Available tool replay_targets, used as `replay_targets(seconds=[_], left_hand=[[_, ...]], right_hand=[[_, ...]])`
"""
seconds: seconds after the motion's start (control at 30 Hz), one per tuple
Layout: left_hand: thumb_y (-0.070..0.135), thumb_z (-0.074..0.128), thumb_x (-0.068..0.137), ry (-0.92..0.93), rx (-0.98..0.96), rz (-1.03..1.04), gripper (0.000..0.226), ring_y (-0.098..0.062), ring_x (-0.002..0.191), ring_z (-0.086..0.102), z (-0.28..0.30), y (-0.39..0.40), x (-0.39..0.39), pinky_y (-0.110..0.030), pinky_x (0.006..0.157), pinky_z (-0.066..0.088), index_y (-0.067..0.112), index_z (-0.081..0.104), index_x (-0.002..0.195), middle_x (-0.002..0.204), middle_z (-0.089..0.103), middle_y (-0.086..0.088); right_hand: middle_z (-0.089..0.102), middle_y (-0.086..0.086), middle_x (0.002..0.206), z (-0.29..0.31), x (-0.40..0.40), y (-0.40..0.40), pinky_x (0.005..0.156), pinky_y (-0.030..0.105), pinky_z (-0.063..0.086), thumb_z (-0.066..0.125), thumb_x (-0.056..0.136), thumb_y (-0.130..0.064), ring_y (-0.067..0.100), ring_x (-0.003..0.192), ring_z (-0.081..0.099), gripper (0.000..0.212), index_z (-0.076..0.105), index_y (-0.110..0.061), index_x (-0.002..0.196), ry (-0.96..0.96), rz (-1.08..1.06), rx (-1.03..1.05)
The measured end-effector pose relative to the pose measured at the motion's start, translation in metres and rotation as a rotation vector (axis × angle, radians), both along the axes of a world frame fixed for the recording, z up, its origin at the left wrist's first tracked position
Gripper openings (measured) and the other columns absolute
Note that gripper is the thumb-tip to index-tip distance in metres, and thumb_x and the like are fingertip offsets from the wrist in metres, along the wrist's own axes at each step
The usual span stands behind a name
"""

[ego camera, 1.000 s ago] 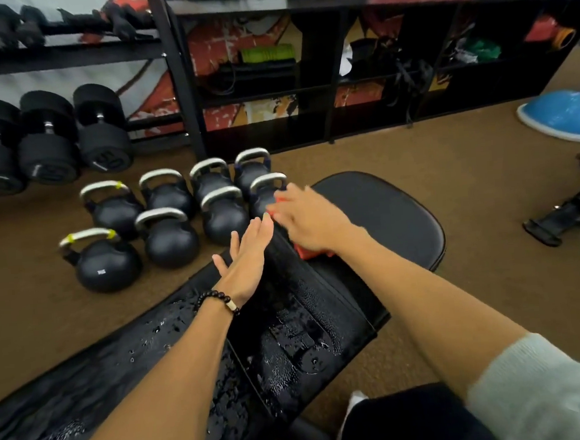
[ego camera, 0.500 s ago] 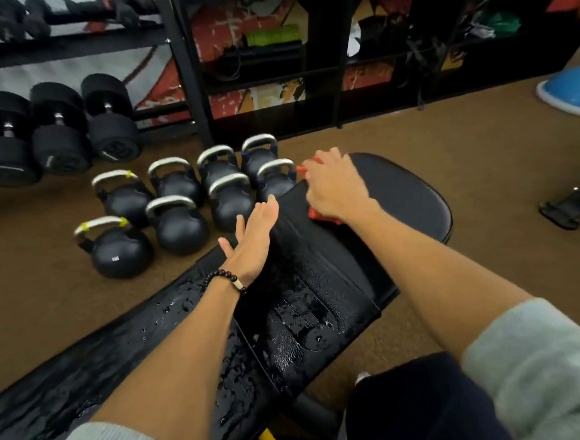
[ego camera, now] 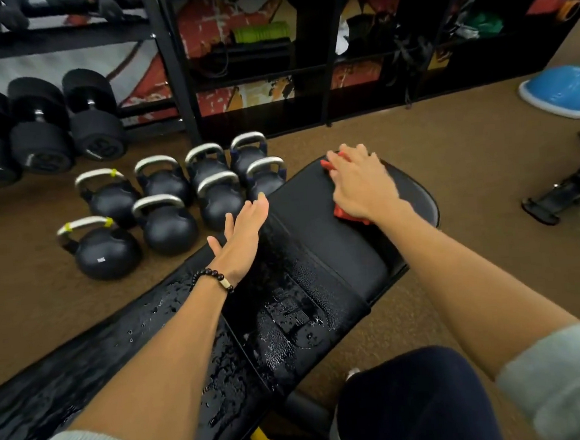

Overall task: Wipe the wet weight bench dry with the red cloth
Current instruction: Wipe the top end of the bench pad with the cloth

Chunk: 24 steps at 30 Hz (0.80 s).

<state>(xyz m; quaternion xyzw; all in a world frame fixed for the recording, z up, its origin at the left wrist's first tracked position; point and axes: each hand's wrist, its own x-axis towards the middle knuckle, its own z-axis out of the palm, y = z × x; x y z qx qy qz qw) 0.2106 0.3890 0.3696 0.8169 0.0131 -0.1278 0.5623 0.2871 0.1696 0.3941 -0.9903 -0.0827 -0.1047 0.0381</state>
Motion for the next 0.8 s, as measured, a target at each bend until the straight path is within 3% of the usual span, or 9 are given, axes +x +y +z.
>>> replay_targets(seconds=[0.1,0.17,0.27,0.37,0.5,0.57,0.7,0.8], left_hand=[[0.066,0.016,0.097,-0.004,-0.010,0.010,0.055,-0.002,0.149,-0.011,-0.001,0.000,0.000,-0.041,0.109,-0.029,0.051,0.015,0.150,0.162,0.004,0.021],[0.067,0.016,0.096,-0.007,-0.018,0.013,0.056,-0.001,0.148,-0.011,-0.002,0.000,0.001,-0.040,0.109,-0.029,0.051,0.015,0.150,0.162,0.004,0.022],[0.075,0.018,0.093,-0.010,-0.035,0.001,0.058,-0.001,0.148,-0.012,-0.002,0.000,0.001,-0.041,0.109,-0.029,0.054,0.016,0.147,0.162,0.004,0.022],[0.076,0.021,0.089,-0.007,-0.053,0.009,0.047,-0.003,0.149,-0.010,0.000,-0.001,-0.001,-0.043,0.110,-0.028,0.063,0.015,0.134,0.162,0.005,0.021],[0.064,0.019,0.099,-0.022,-0.042,0.017,0.035,-0.004,0.149,-0.011,-0.001,0.000,-0.001,-0.044,0.109,-0.028,0.062,0.016,0.133,0.163,0.004,0.020],[0.065,0.018,0.098,-0.021,-0.034,0.017,0.039,-0.004,0.149,-0.012,-0.003,0.000,0.000,-0.044,0.109,-0.030,0.061,0.015,0.136,0.162,0.003,0.021],[0.074,0.018,0.090,-0.004,-0.054,0.028,0.048,0.001,0.147,-0.011,-0.006,0.001,0.003,-0.039,0.107,-0.031,0.062,0.013,0.136,0.161,0.005,0.024],[0.077,0.019,0.088,0.010,-0.091,0.017,0.052,0.004,0.146,-0.012,-0.007,0.001,0.003,-0.038,0.106,-0.032,0.062,0.012,0.137,0.160,0.006,0.026]], right_hand=[[0.042,0.011,0.149,-0.011,-0.048,0.023,0.112,0.056,0.033,0.044,0.099,-0.018,0.036,0.135,0.035,0.047,0.043,-0.013,0.146,0.054,0.345,-0.078],[0.033,0.004,0.160,-0.013,-0.090,0.007,0.121,0.050,0.021,0.037,0.104,-0.025,0.029,0.149,0.022,0.050,0.036,-0.019,0.153,0.141,0.488,-0.066],[0.026,-0.003,0.163,-0.004,-0.090,-0.050,0.123,0.049,0.014,0.024,0.104,-0.037,0.022,0.153,0.015,0.053,0.031,-0.028,0.155,0.133,0.370,-0.041],[0.027,0.005,0.163,0.012,-0.038,-0.070,0.120,0.054,0.015,0.031,0.106,-0.028,0.029,0.152,0.017,0.049,0.033,-0.022,0.155,0.127,0.104,0.012],[0.041,0.017,0.149,0.007,0.005,-0.025,0.110,0.054,0.033,0.042,0.094,-0.022,0.041,0.135,0.035,0.051,0.042,-0.011,0.144,0.044,-0.169,0.071],[0.042,0.015,0.146,-0.002,-0.004,0.007,0.107,0.054,0.032,0.044,0.091,-0.025,0.041,0.131,0.036,0.051,0.043,-0.010,0.141,0.016,-0.110,0.001],[0.037,0.012,0.155,-0.015,-0.062,0.029,0.116,0.052,0.024,0.041,0.102,-0.023,0.036,0.143,0.027,0.047,0.041,-0.014,0.149,0.086,0.386,-0.034],[0.031,0.005,0.161,-0.005,-0.072,-0.018,0.120,0.049,0.016,0.038,0.106,-0.028,0.028,0.150,0.021,0.048,0.037,-0.021,0.153,0.086,0.361,-0.041]])
